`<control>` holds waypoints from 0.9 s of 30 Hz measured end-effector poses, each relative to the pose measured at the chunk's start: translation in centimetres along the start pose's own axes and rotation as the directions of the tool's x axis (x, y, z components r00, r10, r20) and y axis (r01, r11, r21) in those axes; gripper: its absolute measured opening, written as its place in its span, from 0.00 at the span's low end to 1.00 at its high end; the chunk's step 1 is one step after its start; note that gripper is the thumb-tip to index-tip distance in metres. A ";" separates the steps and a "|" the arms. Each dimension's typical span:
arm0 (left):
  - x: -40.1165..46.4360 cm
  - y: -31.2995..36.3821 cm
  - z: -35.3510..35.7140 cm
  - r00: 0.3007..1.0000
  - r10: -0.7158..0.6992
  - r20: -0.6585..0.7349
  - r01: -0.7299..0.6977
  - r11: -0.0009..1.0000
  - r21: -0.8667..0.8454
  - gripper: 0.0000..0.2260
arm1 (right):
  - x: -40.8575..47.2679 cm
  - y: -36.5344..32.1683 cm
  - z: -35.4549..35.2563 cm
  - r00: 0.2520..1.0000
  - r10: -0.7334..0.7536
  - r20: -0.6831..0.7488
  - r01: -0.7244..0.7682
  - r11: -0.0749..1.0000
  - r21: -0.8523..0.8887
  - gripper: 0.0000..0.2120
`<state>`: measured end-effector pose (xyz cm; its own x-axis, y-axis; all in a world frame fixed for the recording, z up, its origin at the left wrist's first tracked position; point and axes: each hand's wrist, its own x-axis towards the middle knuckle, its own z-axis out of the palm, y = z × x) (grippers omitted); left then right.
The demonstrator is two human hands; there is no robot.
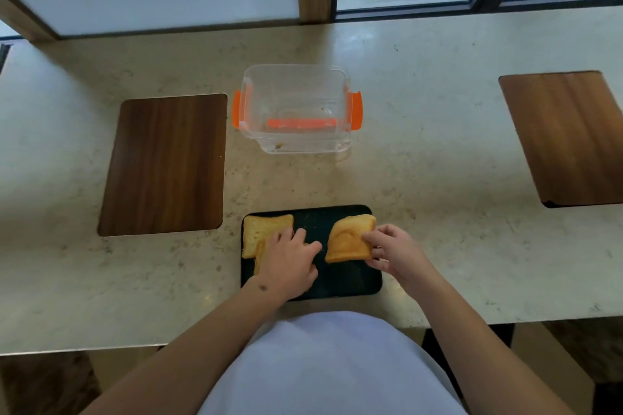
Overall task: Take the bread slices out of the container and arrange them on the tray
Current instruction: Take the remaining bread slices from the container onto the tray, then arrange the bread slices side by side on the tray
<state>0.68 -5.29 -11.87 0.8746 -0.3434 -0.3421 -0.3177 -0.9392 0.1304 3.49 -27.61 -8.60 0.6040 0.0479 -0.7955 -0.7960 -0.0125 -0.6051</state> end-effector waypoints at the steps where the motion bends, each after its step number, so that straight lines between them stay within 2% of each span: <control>1: -0.1 0.0 -0.1 1.000 -0.011 0.007 0.011 1.000 -0.001 0.14 | 0.0 -0.1 0.0 1.000 -0.007 0.006 0.007 1.000 -0.006 0.06; 6: -0.6 -1.2 -0.6 0.995 -0.097 -0.008 0.097 0.995 0.003 0.12 | 0.3 -0.5 0.4 0.998 -0.018 0.054 0.019 1.000 -0.022 0.05; 9: -0.9 -1.5 -1.0 0.978 -0.173 -0.115 0.152 0.973 -0.173 0.17 | 0.5 -0.5 0.7 0.996 0.006 0.088 -0.005 1.000 -0.009 0.04; 11: -0.6 -0.7 -1.8 0.948 -0.277 -0.159 0.188 0.885 -0.425 0.19 | 0.5 -0.6 0.9 0.993 0.012 0.120 -0.013 1.000 0.006 0.04; 13: 0.2 0.3 -2.6 0.926 -0.377 -0.028 0.268 0.708 -0.653 0.20 | 0.6 -0.7 0.9 0.988 0.012 0.154 -0.017 0.999 0.035 0.05; 14: 0.6 0.7 -2.9 0.915 -0.399 0.057 0.320 0.634 -0.704 0.21 | 0.7 -0.6 0.8 0.986 0.013 0.165 -0.021 0.999 0.045 0.05; 15: 0.9 1.1 -3.1 0.908 -0.404 0.107 0.353 0.604 -0.714 0.21 | 0.8 -0.6 0.7 0.986 0.019 0.164 -0.027 0.999 0.047 0.06; 18: 1.6 1.5 -3.1 0.902 -0.411 0.133 0.378 0.601 -0.704 0.21 | 1.2 -0.4 0.7 0.996 0.038 0.075 -0.036 0.999 -0.035 0.12; 21: 2.2 1.6 -2.9 0.897 -0.409 0.166 0.405 0.613 -0.678 0.24 | 1.5 -0.3 0.6 0.999 -0.026 -0.048 0.014 0.970 -0.244 0.20; 23: 2.3 1.8 -2.9 0.902 -0.406 0.149 0.401 0.656 -0.639 0.24 | 1.6 0.1 0.4 0.993 -0.099 -0.070 0.066 0.925 -0.373 0.23; 27: 2.1 2.5 -2.8 0.916 -0.391 0.086 0.370 0.745 -0.555 0.21 | 1.4 1.0 0.2 0.979 -0.197 -0.056 0.129 0.806 -0.578 0.24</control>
<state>2.76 -8.37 -9.67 0.8943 0.0519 -0.4444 0.2897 -0.8241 0.4867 3.52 -27.34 -10.38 0.7502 -0.0067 -0.6612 -0.5411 -0.5809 -0.6080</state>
